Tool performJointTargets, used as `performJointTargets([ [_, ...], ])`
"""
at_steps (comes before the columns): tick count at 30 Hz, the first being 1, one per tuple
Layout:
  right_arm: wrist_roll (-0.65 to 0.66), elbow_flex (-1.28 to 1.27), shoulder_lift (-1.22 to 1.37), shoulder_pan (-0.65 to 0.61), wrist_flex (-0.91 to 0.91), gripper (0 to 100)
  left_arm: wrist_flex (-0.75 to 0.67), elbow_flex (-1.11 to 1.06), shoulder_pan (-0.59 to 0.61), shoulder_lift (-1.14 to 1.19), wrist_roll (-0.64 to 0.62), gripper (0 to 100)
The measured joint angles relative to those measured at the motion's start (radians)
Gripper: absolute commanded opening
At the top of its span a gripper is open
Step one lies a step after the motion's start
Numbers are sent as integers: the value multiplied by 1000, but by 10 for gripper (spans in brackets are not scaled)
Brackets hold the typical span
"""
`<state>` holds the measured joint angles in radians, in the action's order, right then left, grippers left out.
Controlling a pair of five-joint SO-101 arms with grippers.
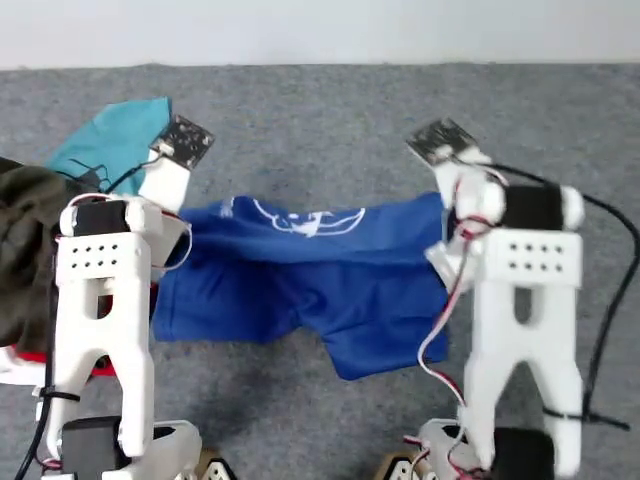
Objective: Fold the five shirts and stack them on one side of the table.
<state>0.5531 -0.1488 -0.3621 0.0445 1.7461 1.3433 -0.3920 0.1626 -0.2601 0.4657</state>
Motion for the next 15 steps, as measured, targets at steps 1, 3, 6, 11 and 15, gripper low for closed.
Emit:
performJointTargets([
  [1,12,-37,-18,29,-3,8,26,0,0,0,21,13],
  [3,37,-103,-52,68,-21,8,61,0,-2,0,55,13],
  [6,54,-193,-92,86,-57,8,64,-8,-2,-2,69,13],
  [11,61,-287,-146,91,-71,8,71,-66,-2,-9,69,13],
  [15,61,-339,-173,92,-71,8,71,-78,-2,-9,69,13],
])
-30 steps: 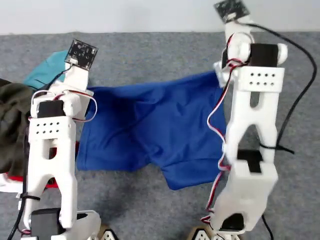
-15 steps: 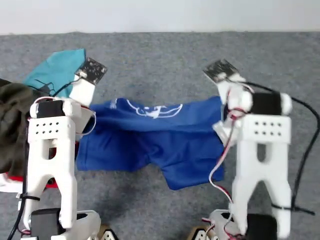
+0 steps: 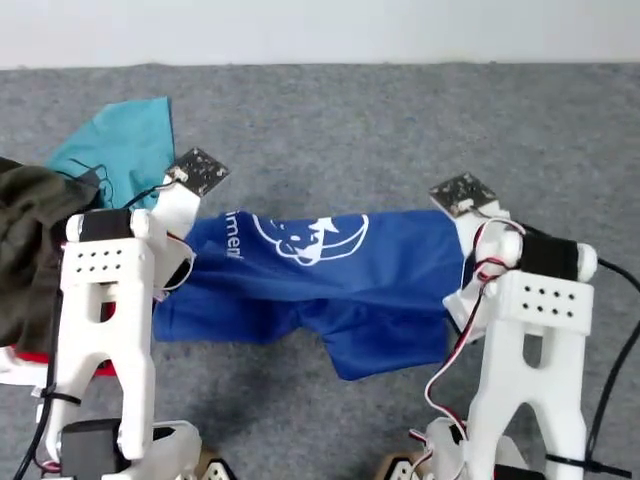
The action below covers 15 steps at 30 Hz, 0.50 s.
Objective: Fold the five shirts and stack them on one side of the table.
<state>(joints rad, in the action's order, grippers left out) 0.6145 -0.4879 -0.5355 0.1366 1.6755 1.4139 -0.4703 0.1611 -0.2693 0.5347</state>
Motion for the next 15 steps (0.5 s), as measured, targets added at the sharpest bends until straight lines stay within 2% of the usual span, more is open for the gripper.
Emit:
performJointTargets([
  [10,0,-51,-86,-74,-2,9,72,0,2,0,49,17],
  [15,0,-51,-100,-77,20,16,75,0,2,0,54,101],
])
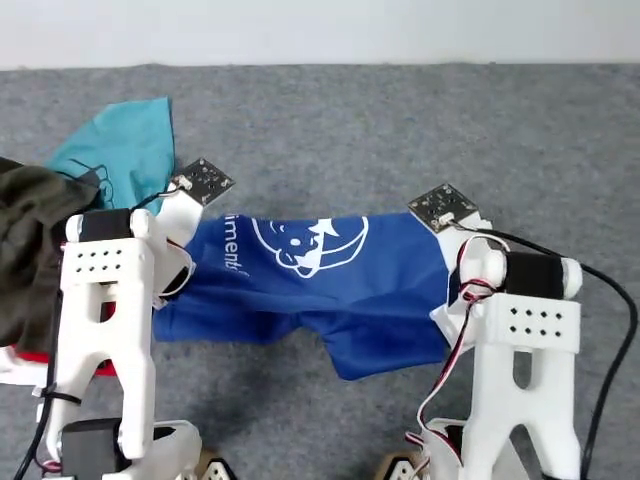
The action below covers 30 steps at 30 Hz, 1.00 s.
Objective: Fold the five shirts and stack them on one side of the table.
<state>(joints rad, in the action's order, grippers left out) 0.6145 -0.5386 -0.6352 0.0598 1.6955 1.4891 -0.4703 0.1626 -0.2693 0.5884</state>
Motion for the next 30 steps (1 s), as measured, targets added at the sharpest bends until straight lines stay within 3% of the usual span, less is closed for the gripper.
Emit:
performJointTargets([
  [5,0,0,0,0,51,143,0,0,0,0,0,112],
  [17,0,0,0,-3,51,154,12,0,212,0,63,110],
  [22,-68,0,20,18,-176,154,-34,2,183,0,-64,111],
  [30,-187,31,299,-31,-540,154,-74,48,5,0,-316,112],
])
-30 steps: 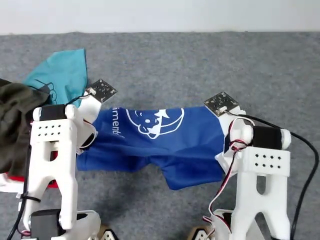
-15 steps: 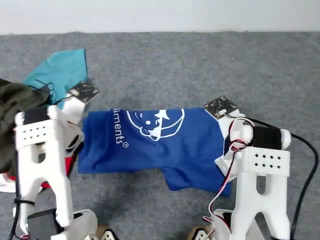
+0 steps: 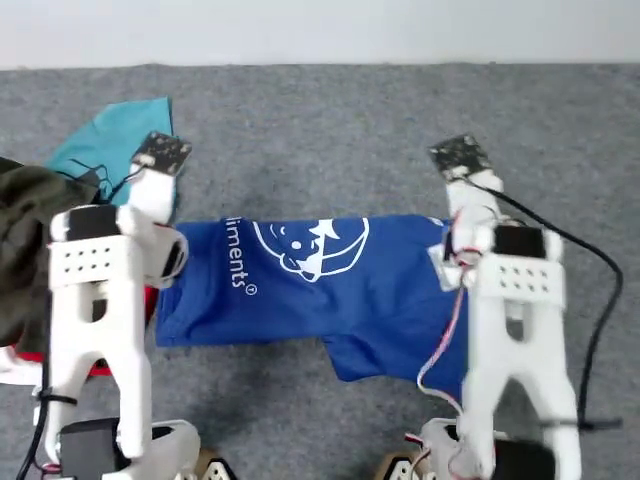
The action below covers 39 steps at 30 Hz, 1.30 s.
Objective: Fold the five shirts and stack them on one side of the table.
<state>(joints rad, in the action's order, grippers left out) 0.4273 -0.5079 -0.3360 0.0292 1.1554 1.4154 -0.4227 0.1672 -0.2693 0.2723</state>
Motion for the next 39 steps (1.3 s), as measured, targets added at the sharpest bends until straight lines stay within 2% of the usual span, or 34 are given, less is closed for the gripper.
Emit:
performJointTargets([
  [4,-5,123,176,-18,-57,154,0,2,-66,0,-9,112],
  [11,-8,269,428,-25,-51,153,-2,-32,-126,0,-11,112],
  [20,-8,273,549,-23,-49,150,-178,-288,-164,0,-18,112],
  [22,-8,273,565,-25,-49,136,-206,-318,-161,0,-15,112],
  [26,-8,273,594,-23,-52,6,-233,-318,-103,0,58,112],
  [32,-8,282,634,-74,-48,9,-236,-331,2,0,157,111],
  [39,29,311,635,-54,-46,9,-236,-333,51,0,170,111],
])
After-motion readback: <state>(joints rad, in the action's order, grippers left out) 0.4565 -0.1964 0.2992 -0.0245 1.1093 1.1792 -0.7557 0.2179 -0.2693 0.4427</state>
